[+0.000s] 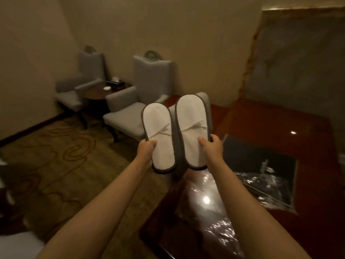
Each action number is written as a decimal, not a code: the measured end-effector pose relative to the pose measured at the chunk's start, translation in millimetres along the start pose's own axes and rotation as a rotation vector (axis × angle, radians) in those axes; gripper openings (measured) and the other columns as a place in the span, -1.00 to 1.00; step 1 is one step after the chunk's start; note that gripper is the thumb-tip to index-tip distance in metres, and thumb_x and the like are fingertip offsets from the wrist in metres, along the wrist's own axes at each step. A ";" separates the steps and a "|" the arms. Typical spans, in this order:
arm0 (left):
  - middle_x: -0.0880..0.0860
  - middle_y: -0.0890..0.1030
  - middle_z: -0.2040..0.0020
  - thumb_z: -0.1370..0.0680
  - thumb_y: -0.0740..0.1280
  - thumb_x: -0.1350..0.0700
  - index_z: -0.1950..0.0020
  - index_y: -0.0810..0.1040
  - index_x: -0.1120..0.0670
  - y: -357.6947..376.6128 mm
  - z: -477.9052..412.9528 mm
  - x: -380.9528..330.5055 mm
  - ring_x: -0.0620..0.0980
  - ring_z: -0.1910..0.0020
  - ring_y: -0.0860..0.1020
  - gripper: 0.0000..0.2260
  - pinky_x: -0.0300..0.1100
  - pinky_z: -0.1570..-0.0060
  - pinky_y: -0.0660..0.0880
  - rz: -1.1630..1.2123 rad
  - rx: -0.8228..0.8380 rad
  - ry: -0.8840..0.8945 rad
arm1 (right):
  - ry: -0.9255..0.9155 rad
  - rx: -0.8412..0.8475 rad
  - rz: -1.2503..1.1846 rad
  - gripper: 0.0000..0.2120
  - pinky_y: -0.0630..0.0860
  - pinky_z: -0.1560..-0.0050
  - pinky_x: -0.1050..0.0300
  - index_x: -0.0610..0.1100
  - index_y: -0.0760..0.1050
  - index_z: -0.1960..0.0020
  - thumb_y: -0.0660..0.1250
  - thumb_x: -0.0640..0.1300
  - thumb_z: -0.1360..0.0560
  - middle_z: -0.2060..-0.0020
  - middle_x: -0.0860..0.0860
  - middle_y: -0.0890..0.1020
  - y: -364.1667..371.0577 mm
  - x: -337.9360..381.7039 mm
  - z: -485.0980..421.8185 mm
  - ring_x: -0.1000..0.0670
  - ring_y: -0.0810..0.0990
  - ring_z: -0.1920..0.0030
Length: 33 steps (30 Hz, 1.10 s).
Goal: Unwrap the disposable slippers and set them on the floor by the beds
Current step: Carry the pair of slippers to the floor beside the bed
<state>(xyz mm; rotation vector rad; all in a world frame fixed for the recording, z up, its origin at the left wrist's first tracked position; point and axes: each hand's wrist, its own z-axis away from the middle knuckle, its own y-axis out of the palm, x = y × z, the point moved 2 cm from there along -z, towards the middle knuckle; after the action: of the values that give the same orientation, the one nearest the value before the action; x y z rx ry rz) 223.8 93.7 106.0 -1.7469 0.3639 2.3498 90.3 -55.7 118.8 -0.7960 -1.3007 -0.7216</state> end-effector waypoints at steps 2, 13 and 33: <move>0.16 0.60 0.03 -0.52 0.20 0.31 -0.19 0.49 0.27 -49.7 -20.1 -3.7 0.11 0.11 0.55 -0.74 -0.07 0.13 0.50 0.037 -0.073 -0.018 | -0.018 0.076 0.015 -0.68 0.50 0.00 0.00 -0.22 0.47 -0.20 0.33 -0.14 -0.48 -0.06 -0.14 0.59 53.8 1.0 5.5 -0.12 0.54 -0.02; 0.25 0.55 -0.17 -0.54 0.22 0.28 -0.24 0.40 0.27 -291.0 -103.7 1.6 0.17 0.00 0.53 -0.73 0.02 0.02 0.50 0.087 -0.361 -0.079 | 0.051 0.389 0.126 -0.65 0.44 0.07 0.04 -0.09 0.42 -0.24 0.29 -0.06 -0.48 -0.07 -0.05 0.54 329.6 -24.5 38.5 -0.04 0.50 0.04; 0.27 0.50 -0.27 -0.56 0.22 0.23 -0.40 0.33 0.24 -539.8 -290.0 22.5 0.23 -0.18 0.51 -0.60 0.01 -0.08 0.51 0.290 -0.758 -0.231 | 0.167 0.774 0.386 -0.60 0.42 0.05 0.05 -0.11 0.40 -0.30 0.29 -0.05 -0.49 -0.16 -0.09 0.54 695.7 -74.7 0.1 -0.04 0.46 0.03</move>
<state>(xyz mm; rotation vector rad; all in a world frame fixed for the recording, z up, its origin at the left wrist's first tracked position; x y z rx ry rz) 641.2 518.5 -39.7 -1.7260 -0.3976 3.1350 658.4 326.6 -25.2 -0.3202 -1.1023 0.0477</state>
